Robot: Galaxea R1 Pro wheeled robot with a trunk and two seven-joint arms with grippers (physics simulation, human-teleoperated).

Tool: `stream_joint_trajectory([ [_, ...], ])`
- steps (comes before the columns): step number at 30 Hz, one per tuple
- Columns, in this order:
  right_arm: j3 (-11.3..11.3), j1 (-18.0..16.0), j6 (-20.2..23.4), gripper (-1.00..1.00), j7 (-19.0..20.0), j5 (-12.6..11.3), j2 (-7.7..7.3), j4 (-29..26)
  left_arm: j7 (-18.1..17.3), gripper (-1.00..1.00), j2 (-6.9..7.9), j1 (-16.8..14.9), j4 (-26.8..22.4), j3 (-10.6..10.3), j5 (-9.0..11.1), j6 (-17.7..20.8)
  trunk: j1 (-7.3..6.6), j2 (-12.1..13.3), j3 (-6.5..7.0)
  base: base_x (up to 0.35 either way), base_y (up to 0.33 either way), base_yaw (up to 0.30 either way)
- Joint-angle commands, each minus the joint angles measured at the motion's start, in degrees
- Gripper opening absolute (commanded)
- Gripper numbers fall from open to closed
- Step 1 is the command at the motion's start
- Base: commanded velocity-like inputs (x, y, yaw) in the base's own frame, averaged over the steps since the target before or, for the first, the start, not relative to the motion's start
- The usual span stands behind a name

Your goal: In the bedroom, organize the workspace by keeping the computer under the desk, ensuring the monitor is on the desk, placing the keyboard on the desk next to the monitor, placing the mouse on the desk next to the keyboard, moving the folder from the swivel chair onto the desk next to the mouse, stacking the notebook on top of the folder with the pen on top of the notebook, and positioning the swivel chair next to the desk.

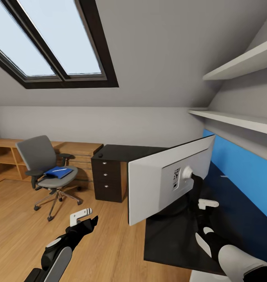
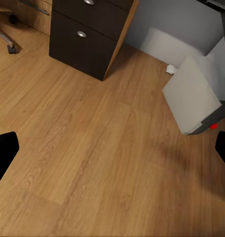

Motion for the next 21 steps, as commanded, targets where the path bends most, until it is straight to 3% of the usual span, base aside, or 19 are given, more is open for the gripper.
stream_joint_trajectory([
  [1, 0.50, -0.04, -0.08, 1.00, -0.30, -0.36, -0.03, -0.02, 0.59, 1.00, 0.07, -0.06, -0.06, -0.13, 0.59, 0.05, 0.01, -0.05, -0.07, 0.036, -0.038, 0.000],
  [21, 0.50, -0.05, -0.06, 1.00, -0.30, -0.36, -0.04, -0.07, 0.59, 1.00, 0.14, -0.06, 0.05, -0.13, 0.68, 0.05, 0.01, -0.05, -0.07, 0.024, -0.004, 0.000],
])
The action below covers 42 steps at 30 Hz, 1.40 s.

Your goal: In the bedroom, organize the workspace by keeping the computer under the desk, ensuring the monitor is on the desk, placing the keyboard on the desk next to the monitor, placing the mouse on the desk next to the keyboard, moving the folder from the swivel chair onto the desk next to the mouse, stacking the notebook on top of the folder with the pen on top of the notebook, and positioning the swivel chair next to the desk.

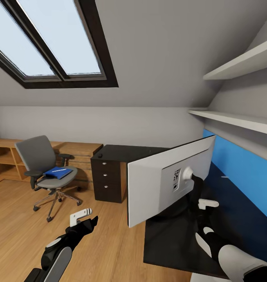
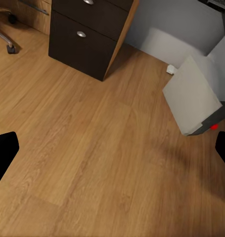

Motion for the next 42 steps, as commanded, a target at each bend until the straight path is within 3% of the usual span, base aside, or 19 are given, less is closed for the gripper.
stream_joint_trajectory([
  [1, 0.50, -0.05, -0.12, 1.00, -0.30, -0.36, -0.03, -0.01, 0.59, 1.00, 0.06, -0.06, -0.08, -0.13, 0.59, 0.04, 0.00, -0.05, -0.07, 0.005, 0.000, 0.000],
  [25, 0.50, -0.05, -0.18, 1.00, -0.30, -0.36, -0.03, -0.02, 0.59, 1.00, 0.06, -0.06, 0.15, -0.13, 0.60, 0.04, 0.00, -0.05, -0.07, 0.035, 0.000, 0.000],
  [26, 0.51, -0.05, -0.18, -1.00, -0.30, -0.36, -0.03, -0.02, 0.59, 1.00, 0.06, -0.06, 0.16, -0.13, 0.60, 0.04, 0.00, -0.05, -0.07, 0.000, 0.000, 0.000],
  [42, 0.50, -0.04, -0.18, -1.00, -0.33, -0.36, -0.12, -0.02, 0.59, 1.00, 0.06, -0.06, 0.25, -0.13, 0.60, 0.04, 0.00, -0.05, -0.07, 0.000, 0.000, 0.000],
])
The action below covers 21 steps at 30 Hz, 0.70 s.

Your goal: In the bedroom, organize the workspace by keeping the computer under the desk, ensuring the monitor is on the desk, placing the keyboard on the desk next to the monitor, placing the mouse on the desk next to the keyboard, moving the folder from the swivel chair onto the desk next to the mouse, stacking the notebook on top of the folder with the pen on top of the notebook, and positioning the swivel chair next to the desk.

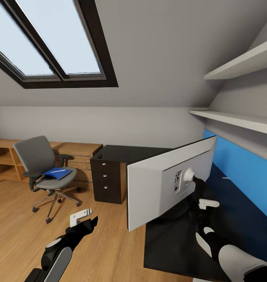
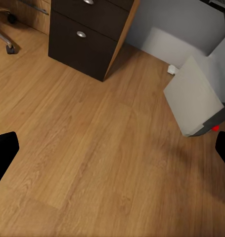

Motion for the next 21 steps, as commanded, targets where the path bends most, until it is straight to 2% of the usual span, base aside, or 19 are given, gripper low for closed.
stream_joint_trajectory([
  [1, 0.79, -0.04, -0.06, -1.00, -0.15, -0.37, -0.02, 0.01, 0.59, 1.00, 0.06, -0.06, -0.08, -0.14, 0.59, 0.04, 0.00, -0.04, -0.07, 0.000, 0.000, 0.000],
  [15, 0.79, -0.04, -0.06, -1.00, -0.17, -0.37, -0.02, 0.01, 0.59, 1.00, 0.13, -0.06, -0.04, -0.13, 0.60, 0.04, 0.00, -0.04, -0.07, -0.004, 0.000, 0.000],
  [21, 0.79, -0.05, -0.06, -1.00, -0.14, -0.37, -0.02, 0.01, 0.59, 1.00, 0.14, -0.06, -0.04, -0.11, 0.59, 0.04, 0.00, -0.04, -0.07, -0.135, -0.051, 0.000],
])
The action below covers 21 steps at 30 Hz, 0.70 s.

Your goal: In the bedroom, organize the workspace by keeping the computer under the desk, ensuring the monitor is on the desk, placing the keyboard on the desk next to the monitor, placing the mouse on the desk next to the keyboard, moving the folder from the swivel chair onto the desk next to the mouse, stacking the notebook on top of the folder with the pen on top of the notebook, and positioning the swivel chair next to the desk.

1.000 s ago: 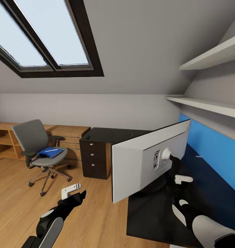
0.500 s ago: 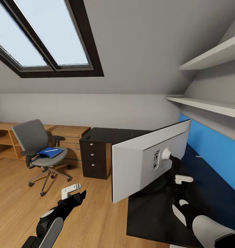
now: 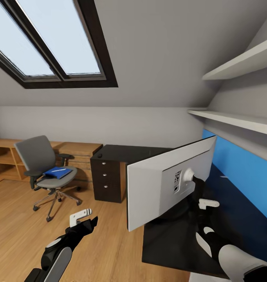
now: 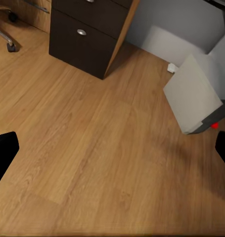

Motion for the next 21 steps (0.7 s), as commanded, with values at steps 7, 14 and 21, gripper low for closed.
stream_joint_trajectory([
  [7, 1.06, -0.04, -0.13, -1.00, -0.22, -0.67, -0.04, 0.04, 0.59, 1.00, 0.06, -0.05, -0.09, -0.07, 0.67, 0.05, -0.02, -0.05, -0.08, -0.078, -0.027, 0.000],
  [14, 1.06, -0.04, -0.13, -1.00, -0.23, -0.67, -0.04, 0.04, 0.59, 1.00, 0.06, -0.05, -0.09, -0.07, 0.68, 0.05, -0.02, -0.05, -0.08, -0.143, -0.001, 0.000],
  [21, 1.12, -0.03, -0.13, -1.00, -0.21, -0.67, 0.02, 0.04, 0.59, 1.00, 0.09, -0.05, -0.09, -0.07, 0.68, 0.05, -0.02, -0.05, -0.08, -0.315, -0.074, 0.000],
])
